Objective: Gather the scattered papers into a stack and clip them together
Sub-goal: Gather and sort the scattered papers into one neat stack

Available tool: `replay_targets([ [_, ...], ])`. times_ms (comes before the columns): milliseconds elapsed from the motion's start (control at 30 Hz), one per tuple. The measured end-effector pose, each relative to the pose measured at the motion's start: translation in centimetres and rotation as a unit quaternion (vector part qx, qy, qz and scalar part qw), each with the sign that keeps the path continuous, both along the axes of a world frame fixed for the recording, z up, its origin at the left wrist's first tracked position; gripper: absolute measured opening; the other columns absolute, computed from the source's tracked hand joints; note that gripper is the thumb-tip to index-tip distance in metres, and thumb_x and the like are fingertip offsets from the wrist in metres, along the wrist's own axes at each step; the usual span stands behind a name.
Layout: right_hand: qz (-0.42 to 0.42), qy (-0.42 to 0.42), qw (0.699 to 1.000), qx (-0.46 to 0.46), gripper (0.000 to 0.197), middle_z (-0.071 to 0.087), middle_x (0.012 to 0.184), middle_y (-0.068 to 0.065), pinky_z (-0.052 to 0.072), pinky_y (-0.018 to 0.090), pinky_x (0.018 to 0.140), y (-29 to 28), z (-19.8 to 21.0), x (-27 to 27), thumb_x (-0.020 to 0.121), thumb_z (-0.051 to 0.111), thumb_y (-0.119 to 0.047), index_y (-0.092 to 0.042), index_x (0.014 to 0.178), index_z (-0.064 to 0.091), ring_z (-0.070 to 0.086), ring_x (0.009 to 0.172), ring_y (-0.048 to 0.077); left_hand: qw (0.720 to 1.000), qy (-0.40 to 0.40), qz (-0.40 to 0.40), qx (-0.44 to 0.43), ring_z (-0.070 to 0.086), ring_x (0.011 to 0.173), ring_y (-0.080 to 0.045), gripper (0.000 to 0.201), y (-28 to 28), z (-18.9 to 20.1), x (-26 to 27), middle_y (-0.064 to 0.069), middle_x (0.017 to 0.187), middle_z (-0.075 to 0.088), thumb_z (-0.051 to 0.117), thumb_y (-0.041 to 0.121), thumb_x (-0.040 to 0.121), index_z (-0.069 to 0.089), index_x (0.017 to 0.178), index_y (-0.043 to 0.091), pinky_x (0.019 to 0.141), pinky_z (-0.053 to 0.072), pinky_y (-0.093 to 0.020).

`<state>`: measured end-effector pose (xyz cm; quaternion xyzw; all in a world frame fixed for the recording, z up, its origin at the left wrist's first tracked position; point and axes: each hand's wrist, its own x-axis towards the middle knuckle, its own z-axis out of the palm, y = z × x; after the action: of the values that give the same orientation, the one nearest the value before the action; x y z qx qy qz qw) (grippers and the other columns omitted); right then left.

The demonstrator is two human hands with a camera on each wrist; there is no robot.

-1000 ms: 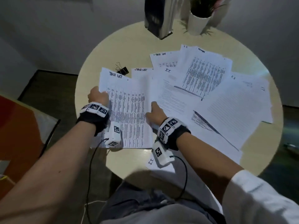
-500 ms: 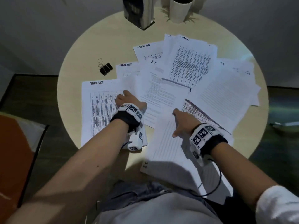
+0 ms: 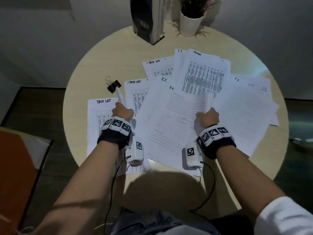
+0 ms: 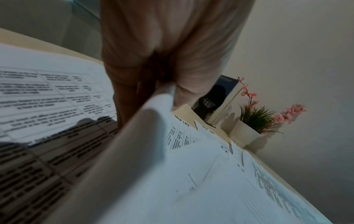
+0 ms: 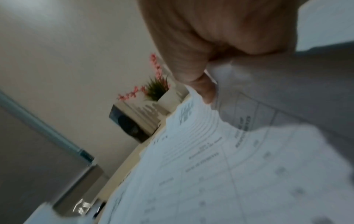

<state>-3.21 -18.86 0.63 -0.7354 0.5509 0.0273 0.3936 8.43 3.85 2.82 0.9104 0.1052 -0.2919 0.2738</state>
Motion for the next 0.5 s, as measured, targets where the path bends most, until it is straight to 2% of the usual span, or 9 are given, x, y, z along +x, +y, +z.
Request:
replay_targets([
  [33, -0.025, 0.025, 0.999, 0.0, 0.061, 0.037, 0.137, 0.024, 0.037, 0.046, 0.101, 1.1, -0.3, 0.3, 0.082, 0.062, -0.025, 0.004, 0.129, 0.035, 0.039, 0.125, 0.041, 1.0, -0.002, -0.002, 0.003, 0.053, 0.109, -0.039, 0.047, -0.1, 0.0, 0.1, -0.025, 0.134, 0.042, 0.045, 0.008, 0.09, 0.03, 0.134, -0.002, 0.075, 0.041, -0.035],
  [100, -0.07, 0.05, 0.996, 0.013, 0.073, 0.028, 0.14, 0.023, 0.032, 0.047, 0.104, 3.6, -0.4, 0.7, 0.078, 0.064, -0.031, 0.003, 0.13, 0.025, 0.031, 0.128, 0.041, 1.0, 0.002, -0.01, 0.009, 0.05, 0.117, -0.039, 0.048, -0.2, 0.2, 0.4, -0.025, 0.136, 0.041, 0.046, 0.009, 0.091, 0.028, 0.135, -0.002, 0.08, 0.042, -0.036],
  [167, -0.105, 0.018, 0.993, 0.048, 0.072, 0.028, 0.14, 0.024, 0.034, 0.046, 0.105, 5.8, -0.5, 1.8, 0.079, 0.064, -0.026, 0.005, 0.129, 0.024, 0.033, 0.128, 0.04, 0.999, 0.01, -0.028, 0.017, 0.048, 0.12, -0.039, 0.051, -0.4, 0.4, 0.7, -0.024, 0.139, 0.038, 0.046, 0.01, 0.091, 0.026, 0.137, -0.002, 0.085, 0.043, -0.038],
  [233, -0.103, -0.031, 0.99, 0.095, 0.064, 0.037, 0.137, 0.026, 0.041, 0.042, 0.096, 7.4, -0.9, 3.5, 0.079, 0.062, -0.016, 0.01, 0.128, 0.029, 0.042, 0.123, 0.038, 0.998, 0.022, -0.054, 0.024, 0.047, 0.121, -0.04, 0.054, -0.4, 0.4, 1.2, -0.025, 0.139, 0.037, 0.048, 0.01, 0.09, 0.025, 0.137, -0.002, 0.087, 0.044, -0.039],
  [300, -0.043, -0.038, 0.991, 0.124, 0.05, 0.051, 0.129, 0.026, 0.048, 0.037, 0.084, 8.7, -0.7, 4.9, 0.081, 0.057, -0.011, 0.009, 0.124, 0.039, 0.054, 0.113, 0.037, 0.996, 0.033, -0.077, 0.028, 0.049, 0.117, -0.041, 0.054, -0.5, 0.2, 1.5, -0.025, 0.135, 0.04, 0.05, 0.011, 0.088, 0.026, 0.136, -0.001, 0.086, 0.046, -0.041],
  [433, 0.154, -0.005, 0.984, 0.09, 0.039, 0.05, 0.132, 0.024, 0.042, 0.038, 0.097, 10.6, 0.1, 6.4, 0.087, 0.049, -0.008, 0.004, 0.124, 0.044, 0.048, 0.121, 0.037, 0.994, 0.029, -0.093, 0.048, 0.047, 0.12, -0.041, 0.051, -1.0, 0.1, 1.7, -0.025, 0.134, 0.043, 0.05, 0.015, 0.09, 0.029, 0.134, -0.002, 0.096, 0.042, -0.044],
  [500, 0.236, 0.005, 0.971, 0.036, 0.037, 0.052, 0.129, 0.022, 0.043, 0.038, 0.093, 11.2, 0.4, 6.1, 0.086, 0.049, -0.008, 0.0, 0.123, 0.047, 0.049, 0.119, 0.037, 0.992, 0.023, -0.101, 0.066, 0.046, 0.122, -0.039, 0.05, -1.3, 0.0, 1.6, -0.024, 0.134, 0.044, 0.05, 0.015, 0.091, 0.03, 0.133, -0.004, 0.099, 0.04, -0.042],
])
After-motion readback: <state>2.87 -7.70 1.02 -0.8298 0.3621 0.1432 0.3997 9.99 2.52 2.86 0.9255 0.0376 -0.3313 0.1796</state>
